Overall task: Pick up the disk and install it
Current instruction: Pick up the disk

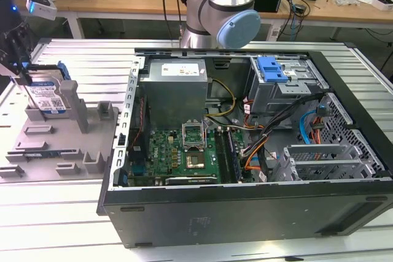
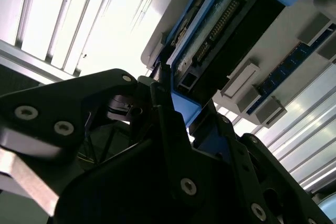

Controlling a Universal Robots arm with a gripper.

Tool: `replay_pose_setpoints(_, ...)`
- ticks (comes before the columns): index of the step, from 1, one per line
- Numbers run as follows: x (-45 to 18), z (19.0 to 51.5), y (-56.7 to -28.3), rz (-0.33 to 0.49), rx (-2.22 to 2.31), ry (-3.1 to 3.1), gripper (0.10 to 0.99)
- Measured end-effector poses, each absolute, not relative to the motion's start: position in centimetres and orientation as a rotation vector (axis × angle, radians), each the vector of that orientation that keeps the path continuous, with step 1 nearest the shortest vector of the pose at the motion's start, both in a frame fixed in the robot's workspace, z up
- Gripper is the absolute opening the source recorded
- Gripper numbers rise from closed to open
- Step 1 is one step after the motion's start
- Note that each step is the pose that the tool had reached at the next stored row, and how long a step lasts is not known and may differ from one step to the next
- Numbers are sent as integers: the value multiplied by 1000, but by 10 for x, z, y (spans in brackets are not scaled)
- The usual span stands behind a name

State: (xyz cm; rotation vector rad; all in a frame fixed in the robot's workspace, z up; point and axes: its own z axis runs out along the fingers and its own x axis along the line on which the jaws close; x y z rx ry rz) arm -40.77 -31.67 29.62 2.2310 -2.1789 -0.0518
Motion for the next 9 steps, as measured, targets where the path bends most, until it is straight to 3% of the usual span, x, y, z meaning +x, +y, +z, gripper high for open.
replay_pose_setpoints(9,-408,296,-318,-52,2227,-2183,369)
